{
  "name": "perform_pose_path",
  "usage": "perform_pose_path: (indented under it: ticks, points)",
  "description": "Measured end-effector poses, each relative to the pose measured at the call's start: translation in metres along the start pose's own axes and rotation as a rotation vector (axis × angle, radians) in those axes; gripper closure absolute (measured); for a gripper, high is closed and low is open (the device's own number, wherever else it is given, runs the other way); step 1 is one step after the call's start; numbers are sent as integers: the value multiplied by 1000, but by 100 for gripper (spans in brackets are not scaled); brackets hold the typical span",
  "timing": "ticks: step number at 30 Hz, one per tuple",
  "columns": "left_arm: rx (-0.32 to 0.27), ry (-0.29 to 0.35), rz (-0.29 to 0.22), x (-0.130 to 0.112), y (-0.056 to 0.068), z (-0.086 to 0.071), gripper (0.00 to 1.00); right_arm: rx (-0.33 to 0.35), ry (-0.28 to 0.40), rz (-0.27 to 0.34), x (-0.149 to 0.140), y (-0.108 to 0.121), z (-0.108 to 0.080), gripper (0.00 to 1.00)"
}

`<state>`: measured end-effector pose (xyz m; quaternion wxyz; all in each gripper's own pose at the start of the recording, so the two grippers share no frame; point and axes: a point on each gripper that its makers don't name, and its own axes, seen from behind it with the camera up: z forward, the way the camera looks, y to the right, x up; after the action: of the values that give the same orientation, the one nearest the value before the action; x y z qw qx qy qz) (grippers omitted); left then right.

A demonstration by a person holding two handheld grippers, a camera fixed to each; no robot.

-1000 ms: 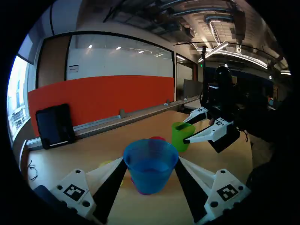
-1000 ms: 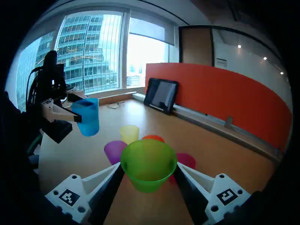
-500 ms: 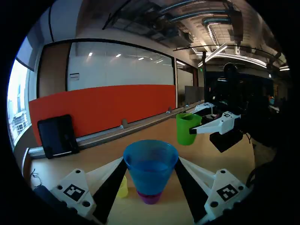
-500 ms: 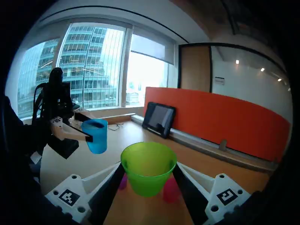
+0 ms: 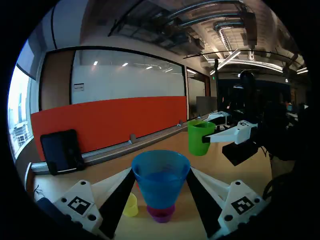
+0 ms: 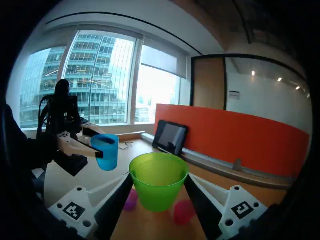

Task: Pour water

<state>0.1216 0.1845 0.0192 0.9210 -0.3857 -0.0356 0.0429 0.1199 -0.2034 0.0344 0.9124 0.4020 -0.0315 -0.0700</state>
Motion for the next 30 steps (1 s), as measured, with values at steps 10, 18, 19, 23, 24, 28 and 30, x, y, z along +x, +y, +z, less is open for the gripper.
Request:
perform_pose_path:
  ticks: [10, 18, 19, 23, 24, 28, 30]
  points:
    - [2, 23, 11, 14, -1, 1, 14, 2, 27, 5, 6, 0, 2, 9]
    - [0, 30, 16, 17, 0, 0, 14, 1, 24, -7, 8, 0, 1, 9]
    - [0, 30, 17, 17, 0, 0, 14, 2, 24, -8, 8, -1, 1, 9]
    - [0, 32, 25, 19, 1, 0, 14, 6, 22, -14, 9, -2, 1, 9]
    - [0, 34, 29, 20, 1, 0, 14, 7, 22, -15, 9, -3, 1, 9]
    - [3, 40, 49, 24, 1, -1, 14, 14, 21, -20, 10, -6, 1, 9]
    - [9, 42, 65, 27, -1, -1, 14, 21, 21, -21, 11, -8, 1, 9]
